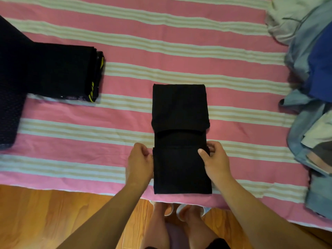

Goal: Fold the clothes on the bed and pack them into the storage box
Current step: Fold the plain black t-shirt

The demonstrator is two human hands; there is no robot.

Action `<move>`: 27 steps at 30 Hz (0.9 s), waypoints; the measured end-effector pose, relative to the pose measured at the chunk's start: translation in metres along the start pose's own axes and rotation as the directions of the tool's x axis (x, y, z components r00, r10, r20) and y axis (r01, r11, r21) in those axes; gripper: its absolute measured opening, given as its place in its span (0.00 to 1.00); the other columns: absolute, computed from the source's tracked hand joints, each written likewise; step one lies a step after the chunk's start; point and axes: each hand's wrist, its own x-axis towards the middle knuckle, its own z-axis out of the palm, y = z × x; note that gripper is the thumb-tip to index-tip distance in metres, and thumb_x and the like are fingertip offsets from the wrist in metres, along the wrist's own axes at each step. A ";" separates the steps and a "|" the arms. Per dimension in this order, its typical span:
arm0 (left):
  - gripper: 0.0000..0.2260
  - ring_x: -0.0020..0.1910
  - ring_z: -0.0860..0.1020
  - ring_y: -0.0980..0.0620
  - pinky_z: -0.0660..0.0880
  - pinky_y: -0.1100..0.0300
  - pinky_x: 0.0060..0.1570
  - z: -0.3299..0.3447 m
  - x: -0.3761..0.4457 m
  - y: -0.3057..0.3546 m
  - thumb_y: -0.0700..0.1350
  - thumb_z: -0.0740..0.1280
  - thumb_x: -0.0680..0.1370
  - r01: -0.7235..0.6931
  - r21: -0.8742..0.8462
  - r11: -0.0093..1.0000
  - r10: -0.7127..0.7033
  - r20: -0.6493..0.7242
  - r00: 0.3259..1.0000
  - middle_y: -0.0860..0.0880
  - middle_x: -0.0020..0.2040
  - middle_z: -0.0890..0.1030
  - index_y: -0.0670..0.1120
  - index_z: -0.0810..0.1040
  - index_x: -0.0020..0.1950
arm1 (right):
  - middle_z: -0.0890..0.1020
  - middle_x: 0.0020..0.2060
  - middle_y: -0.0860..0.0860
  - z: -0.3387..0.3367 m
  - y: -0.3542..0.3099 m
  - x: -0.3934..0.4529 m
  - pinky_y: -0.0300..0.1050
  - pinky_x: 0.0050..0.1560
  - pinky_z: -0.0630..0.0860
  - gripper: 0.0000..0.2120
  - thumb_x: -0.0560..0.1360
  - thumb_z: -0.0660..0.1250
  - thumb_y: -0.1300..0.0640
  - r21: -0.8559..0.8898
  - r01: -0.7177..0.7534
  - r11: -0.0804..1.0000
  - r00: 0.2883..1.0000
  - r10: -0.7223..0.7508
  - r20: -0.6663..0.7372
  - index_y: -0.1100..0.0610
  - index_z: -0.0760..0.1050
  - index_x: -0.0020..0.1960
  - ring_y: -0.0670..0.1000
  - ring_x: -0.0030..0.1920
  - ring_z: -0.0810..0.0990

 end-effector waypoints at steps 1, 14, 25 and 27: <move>0.04 0.44 0.78 0.48 0.76 0.59 0.41 -0.003 -0.003 -0.004 0.42 0.68 0.80 -0.152 0.152 0.977 0.159 -0.034 0.987 0.50 0.48 0.77 0.47 0.73 0.52 | 0.75 0.58 0.48 -0.001 0.002 -0.003 0.42 0.56 0.75 0.17 0.78 0.71 0.54 -0.157 0.098 0.983 0.993 -0.108 -0.055 0.52 0.73 0.65 0.49 0.58 0.76; 0.41 0.81 0.55 0.41 0.57 0.46 0.77 0.012 -0.004 -0.064 0.56 0.68 0.74 -0.830 0.477 0.288 0.495 0.668 0.556 0.39 0.82 0.55 0.45 0.55 0.83 | 0.33 0.78 0.54 -0.009 0.061 -0.021 0.58 0.77 0.39 0.46 0.79 0.62 0.39 -0.675 0.715 0.181 0.696 -0.264 0.667 0.52 0.32 0.79 0.58 0.78 0.32; 0.05 0.46 0.82 0.58 0.78 0.64 0.45 -0.044 0.003 0.051 0.46 0.68 0.81 -0.229 -0.221 0.948 0.267 0.160 0.950 0.57 0.49 0.85 0.51 0.81 0.56 | 0.82 0.48 0.45 -0.074 -0.049 0.018 0.31 0.47 0.73 0.15 0.76 0.69 0.66 -0.030 0.361 0.932 0.910 -0.344 0.231 0.47 0.77 0.53 0.44 0.48 0.81; 0.06 0.45 0.82 0.56 0.77 0.64 0.43 -0.049 0.036 0.092 0.48 0.68 0.81 -0.160 -0.343 0.926 0.195 0.070 0.978 0.52 0.46 0.85 0.47 0.81 0.54 | 0.83 0.50 0.47 -0.076 -0.087 0.049 0.33 0.49 0.77 0.13 0.77 0.68 0.66 0.250 0.253 0.935 0.942 -0.297 0.157 0.50 0.77 0.55 0.42 0.51 0.82</move>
